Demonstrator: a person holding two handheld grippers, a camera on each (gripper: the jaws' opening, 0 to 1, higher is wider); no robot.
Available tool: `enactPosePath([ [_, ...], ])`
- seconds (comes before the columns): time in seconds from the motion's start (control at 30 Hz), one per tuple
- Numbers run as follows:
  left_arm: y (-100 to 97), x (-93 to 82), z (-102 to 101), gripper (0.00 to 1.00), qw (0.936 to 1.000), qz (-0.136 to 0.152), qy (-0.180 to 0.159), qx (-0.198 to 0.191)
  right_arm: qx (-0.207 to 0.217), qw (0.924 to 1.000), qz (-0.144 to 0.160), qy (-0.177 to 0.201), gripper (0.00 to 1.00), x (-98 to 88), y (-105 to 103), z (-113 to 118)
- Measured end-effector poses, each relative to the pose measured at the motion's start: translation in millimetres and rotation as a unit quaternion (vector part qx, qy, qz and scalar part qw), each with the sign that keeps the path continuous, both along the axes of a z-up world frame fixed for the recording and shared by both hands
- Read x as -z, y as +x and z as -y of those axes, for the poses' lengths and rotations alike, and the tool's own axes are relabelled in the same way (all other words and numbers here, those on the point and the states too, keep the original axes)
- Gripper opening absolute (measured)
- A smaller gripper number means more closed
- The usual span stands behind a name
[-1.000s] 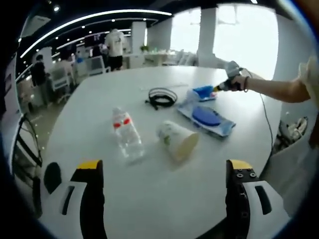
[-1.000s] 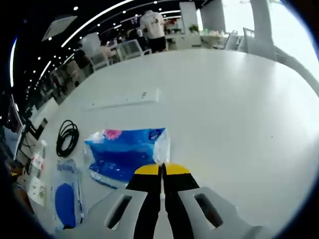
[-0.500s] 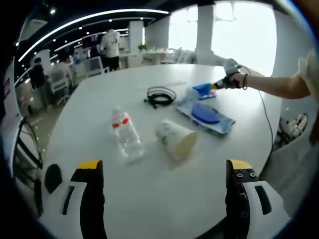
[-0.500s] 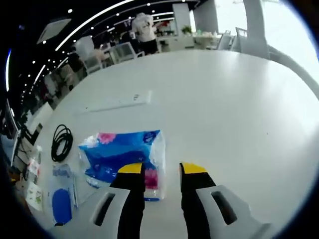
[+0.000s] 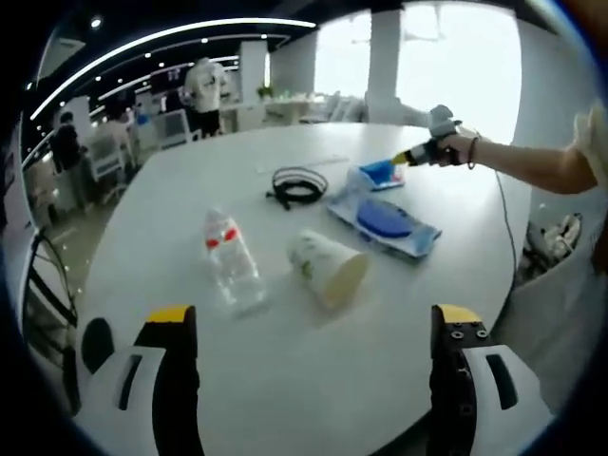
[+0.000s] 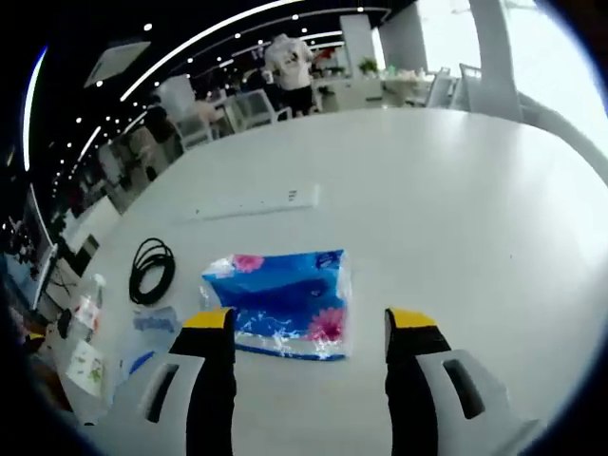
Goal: Arrange the tabletop items into an orderly group along one side of the table until the central work area is clear of visible clutter.
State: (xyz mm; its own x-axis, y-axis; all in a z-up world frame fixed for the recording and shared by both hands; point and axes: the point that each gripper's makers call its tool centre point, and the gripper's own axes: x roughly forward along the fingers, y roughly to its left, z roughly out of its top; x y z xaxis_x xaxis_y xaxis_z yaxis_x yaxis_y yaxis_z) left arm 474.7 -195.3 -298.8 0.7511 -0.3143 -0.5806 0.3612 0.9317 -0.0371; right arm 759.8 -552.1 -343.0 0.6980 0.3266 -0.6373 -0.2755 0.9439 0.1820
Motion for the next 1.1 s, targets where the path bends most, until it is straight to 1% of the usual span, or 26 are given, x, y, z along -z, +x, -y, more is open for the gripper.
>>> enactPosePath([
  [0.1, 0.5, -0.9, 1.3, 0.99, 1.0000, 0.004, 0.000, 0.006, -0.013, 0.9999, -0.003, 0.004, 0.73, -2.5, -11.0, -8.6],
  [0.3, 1.8, -2.4, 1.5, 0.99, 0.9999, 0.009, -0.001, 0.012, -0.039, 0.9992, -0.003, -0.005, 0.82, -7.4, -33.1, -20.8],
  [0.37, 3.2, -4.3, 2.3, 0.99, 0.9998, 0.014, -0.003, 0.014, -0.046, 0.9989, -0.010, -0.003, 0.84, -7.9, -41.7, -24.4],
  [0.43, 4.4, -4.8, 2.5, 0.99, 0.9997, 0.018, 0.000, 0.015, -0.052, 0.9986, -0.009, -0.006, 0.87, -8.3, -47.3, -26.3],
  [0.5, 6.9, -6.1, 7.8, 0.99, 0.9997, 0.019, 0.005, 0.017, -0.058, 0.9982, -0.009, -0.009, 0.89, -9.6, -53.9, -28.0],
  [0.67, 8.6, -7.3, 8.5, 0.99, 0.9995, 0.022, 0.010, 0.018, -0.080, 0.9967, -0.005, -0.013, 0.93, -14.4, -71.3, -36.5],
  [0.73, 9.0, -7.4, 8.8, 0.99, 0.9995, 0.023, 0.009, 0.019, -0.095, 0.9953, -0.001, -0.018, 0.94, -16.5, -79.2, -42.2],
  [0.83, 9.3, -7.0, 9.3, 0.99, 0.9995, 0.022, 0.009, 0.021, -0.109, 0.9937, 0.008, -0.025, 0.97, -21.3, -91.3, -50.1],
  [0.9, 9.3, -8.7, 9.9, 0.99, 0.9995, 0.026, 0.004, 0.020, -0.118, 0.9926, 0.008, -0.027, 0.98, -22.7, -100.8, -56.2],
  [1.0, 11.0, -13.9, 12.7, 0.99, 0.9990, 0.034, -0.021, 0.018, -0.134, 0.9905, 0.012, -0.027, 0.99, -25.5, -116.0, -67.3],
  [1.03, 10.8, -14.9, 13.6, 0.99, 0.9989, 0.035, -0.026, 0.018, -0.135, 0.9904, 0.012, -0.027, 0.99, -25.9, -118.2, -68.5],
  [1.1, 10.4, -15.0, 13.8, 0.99, 0.9988, 0.036, -0.027, 0.018, -0.148, 0.9886, 0.009, -0.027, 0.99, -25.9, -125.5, -74.1],
])
